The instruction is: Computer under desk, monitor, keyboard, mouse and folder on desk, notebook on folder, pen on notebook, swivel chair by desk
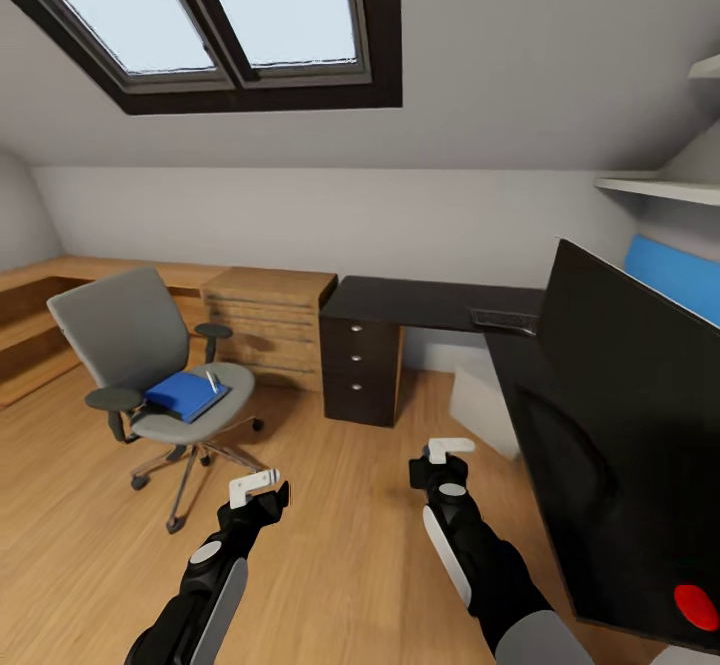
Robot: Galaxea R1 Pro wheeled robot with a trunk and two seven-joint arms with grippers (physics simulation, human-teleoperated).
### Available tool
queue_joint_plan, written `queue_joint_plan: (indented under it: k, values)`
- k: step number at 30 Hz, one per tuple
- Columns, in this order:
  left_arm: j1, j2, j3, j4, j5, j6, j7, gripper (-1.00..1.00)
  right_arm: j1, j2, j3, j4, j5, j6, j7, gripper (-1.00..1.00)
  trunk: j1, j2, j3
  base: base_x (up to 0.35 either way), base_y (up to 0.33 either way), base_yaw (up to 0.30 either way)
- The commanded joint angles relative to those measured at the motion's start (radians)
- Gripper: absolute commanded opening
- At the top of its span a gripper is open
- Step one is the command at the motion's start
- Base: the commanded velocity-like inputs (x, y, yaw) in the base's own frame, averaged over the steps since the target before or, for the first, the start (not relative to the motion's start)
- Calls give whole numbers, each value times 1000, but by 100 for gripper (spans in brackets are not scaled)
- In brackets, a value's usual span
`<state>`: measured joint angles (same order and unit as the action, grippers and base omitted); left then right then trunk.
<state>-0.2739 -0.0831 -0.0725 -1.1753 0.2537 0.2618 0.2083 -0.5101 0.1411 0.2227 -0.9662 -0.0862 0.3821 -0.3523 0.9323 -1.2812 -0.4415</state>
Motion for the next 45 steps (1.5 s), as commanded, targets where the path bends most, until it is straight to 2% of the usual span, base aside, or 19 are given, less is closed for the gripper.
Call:
queue_joint_plan:
  k: [1,7,20,30,32,33,35,37,45]
  values:
    - [-1,0,-2,-1,10,3,8,100,-1,-1,3,-1,-11,1,-18,-100,1,-1,-2,321,0,231]
    - [-1,0,-3,-1,11,4,8,100,-1,0,4,2,-15,-17,-57,-100,1,-1,-6,321,0,242]
    - [-1,0,-3,-1,11,4,8,100,0,-1,4,3,-11,-31,-63,-100,1,-1,-14,321,0,241]
    - [-1,0,-3,-1,11,4,8,100,0,-4,1,-6,-8,-52,-68,-100,1,-1,-15,321,0,48]
    - [-1,0,-3,-1,10,4,8,100,2,-5,0,-31,-8,-52,-72,-100,1,-1,-15,322,0,1]
    - [-1,-1,-3,-1,10,4,8,100,29,-7,0,-91,-7,-52,-92,-100,1,-1,-15,322,0,0]
    - [-1,-1,-3,-1,10,4,8,100,44,-8,-1,-123,-7,-52,-101,-100,1,-1,-15,322,0,0]
    - [-1,-1,-3,-1,10,4,8,100,73,-9,-1,-195,-7,-52,-109,-100,1,-1,-15,322,0,0]
    - [-1,-1,-4,-1,10,4,8,100,88,-7,-1,-224,-15,-52,-117,-100,1,-1,-15,322,0,0]
